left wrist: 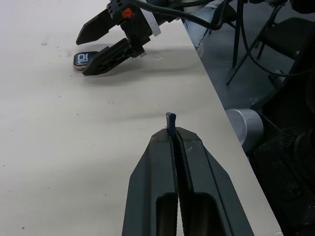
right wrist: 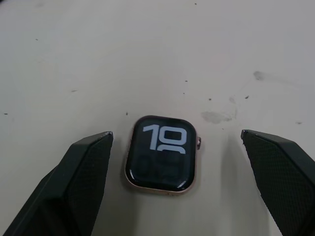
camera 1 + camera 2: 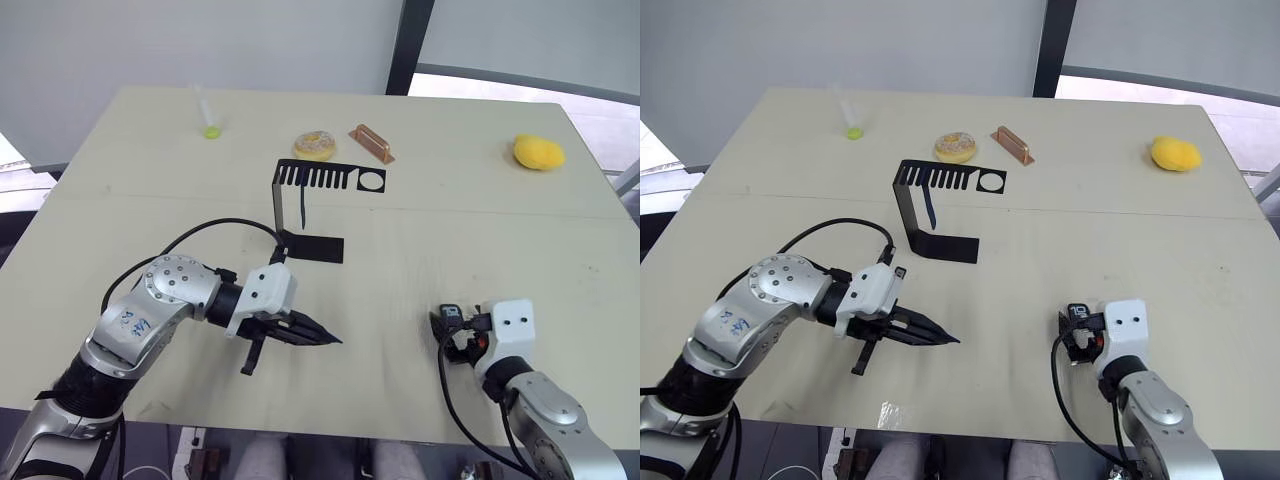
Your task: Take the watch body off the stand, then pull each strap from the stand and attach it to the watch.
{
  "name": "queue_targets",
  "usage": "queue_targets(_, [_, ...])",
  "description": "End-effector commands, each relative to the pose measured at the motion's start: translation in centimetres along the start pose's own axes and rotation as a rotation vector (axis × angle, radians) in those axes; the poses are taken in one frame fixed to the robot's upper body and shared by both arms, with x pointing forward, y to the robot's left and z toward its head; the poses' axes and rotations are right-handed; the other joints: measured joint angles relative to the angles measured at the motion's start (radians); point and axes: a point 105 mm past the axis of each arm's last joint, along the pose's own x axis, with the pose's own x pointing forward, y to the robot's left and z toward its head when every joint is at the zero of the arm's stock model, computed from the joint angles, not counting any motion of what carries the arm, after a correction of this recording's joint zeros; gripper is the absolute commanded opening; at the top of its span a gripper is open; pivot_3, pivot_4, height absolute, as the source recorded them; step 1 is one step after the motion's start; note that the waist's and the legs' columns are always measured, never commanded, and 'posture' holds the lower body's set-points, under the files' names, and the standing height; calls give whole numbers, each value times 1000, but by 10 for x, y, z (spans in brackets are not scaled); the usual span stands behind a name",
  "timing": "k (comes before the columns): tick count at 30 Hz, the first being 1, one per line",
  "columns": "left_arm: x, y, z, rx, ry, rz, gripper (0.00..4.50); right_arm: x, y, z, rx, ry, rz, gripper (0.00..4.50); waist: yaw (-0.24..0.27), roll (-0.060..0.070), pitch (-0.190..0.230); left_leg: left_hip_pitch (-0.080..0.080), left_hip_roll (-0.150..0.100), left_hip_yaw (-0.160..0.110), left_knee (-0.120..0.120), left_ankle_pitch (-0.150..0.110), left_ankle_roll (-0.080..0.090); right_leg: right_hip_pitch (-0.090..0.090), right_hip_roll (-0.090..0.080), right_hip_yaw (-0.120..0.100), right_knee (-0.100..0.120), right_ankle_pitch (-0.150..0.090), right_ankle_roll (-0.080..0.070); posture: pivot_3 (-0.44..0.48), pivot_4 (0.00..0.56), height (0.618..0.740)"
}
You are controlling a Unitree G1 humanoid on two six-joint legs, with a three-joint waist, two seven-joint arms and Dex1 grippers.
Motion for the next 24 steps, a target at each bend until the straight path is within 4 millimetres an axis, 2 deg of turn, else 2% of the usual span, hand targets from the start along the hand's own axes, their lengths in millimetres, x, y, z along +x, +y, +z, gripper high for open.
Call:
queue_targets(1, [-2, -1, 9, 46, -7, 6, 0, -8, -1, 6, -7, -26, -25, 4419, 0, 0, 0, 0, 0, 0, 0, 0, 0, 0, 0, 0, 0, 0, 0, 0, 150, 740])
queue_targets(10, [0, 0, 8, 46, -10, -7, 0, -12, -1, -8, 32, 20, -26, 4419, 0, 0, 0, 0, 0, 0, 0, 0, 0, 0, 0, 0, 1, 0, 0, 0, 150, 740])
queue_targets(19, [0, -2, 6, 36, -1, -7, 0, 1, -6, -2, 7, -11, -30, 4419, -2, 0, 0, 0, 0, 0, 1, 0, 0, 0, 0, 0, 1, 0, 0, 0, 150, 740])
queue_targets(24, [-1, -3, 5, 28, 6, -5, 0, 0, -4, -9, 26, 4, -22, 4419, -1, 0, 0, 0, 0, 0, 1, 0, 0, 0, 0, 0, 1, 0, 0, 0, 150, 740])
